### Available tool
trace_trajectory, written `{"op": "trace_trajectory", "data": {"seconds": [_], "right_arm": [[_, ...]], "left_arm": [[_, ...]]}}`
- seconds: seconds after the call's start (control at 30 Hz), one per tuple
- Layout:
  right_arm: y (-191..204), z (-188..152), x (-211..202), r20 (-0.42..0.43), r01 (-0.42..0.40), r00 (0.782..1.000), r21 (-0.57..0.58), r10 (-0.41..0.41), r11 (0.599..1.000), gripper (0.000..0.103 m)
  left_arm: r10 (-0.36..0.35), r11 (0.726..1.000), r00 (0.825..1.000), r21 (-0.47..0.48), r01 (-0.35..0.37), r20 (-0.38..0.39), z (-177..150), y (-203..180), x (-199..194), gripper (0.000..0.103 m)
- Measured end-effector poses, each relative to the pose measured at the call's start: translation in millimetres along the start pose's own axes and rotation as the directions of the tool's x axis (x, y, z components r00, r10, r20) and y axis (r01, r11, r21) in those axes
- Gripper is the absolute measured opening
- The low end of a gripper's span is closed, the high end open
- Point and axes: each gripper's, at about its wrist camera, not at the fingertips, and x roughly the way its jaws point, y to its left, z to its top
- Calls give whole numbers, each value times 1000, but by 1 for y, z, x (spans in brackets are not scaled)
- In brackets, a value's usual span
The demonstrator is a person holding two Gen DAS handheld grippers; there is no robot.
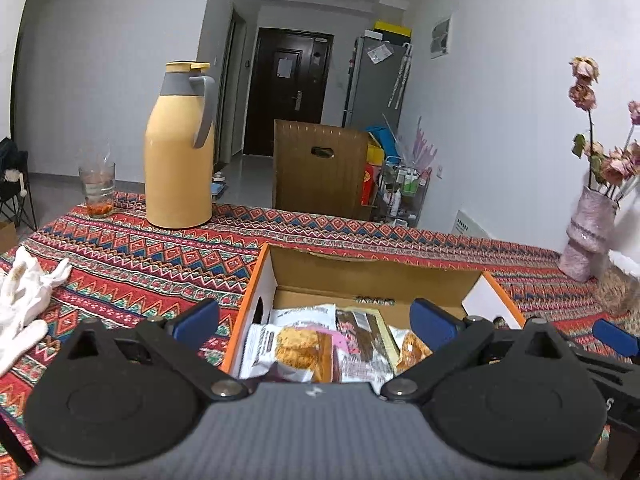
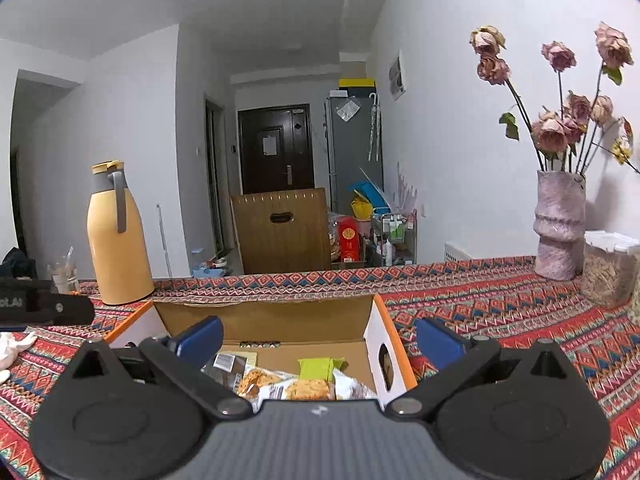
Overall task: Organize snacks
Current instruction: 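Move both tools back over the snack pile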
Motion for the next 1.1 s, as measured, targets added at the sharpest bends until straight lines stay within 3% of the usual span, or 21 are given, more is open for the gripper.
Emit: {"op": "trace_trajectory", "data": {"seconds": [0.37,0.6,0.83,1.0,1.1], "right_arm": [[-6,-33,-56,-7,22,1000,4,-22,1000,103],[-4,-62,-75,-103,9,995,12,-8,1000,103],[4,-86,-78,-203,53,977,-30,-58,998,103],[14,-94,-74,-279,118,951,-81,-136,990,103],[14,-96,-75,-285,106,951,-73,-123,992,103]], "left_arm": [[-1,999,998,43,3,-60,-34,24,-30,103],[23,998,994,59,-16,-110,-68,45,-38,103],[35,999,992,25,-32,-120,-90,68,-35,103],[31,999,993,21,-28,-116,-100,69,-29,103],[17,1000,992,10,-16,-122,-102,71,-27,103]]}}
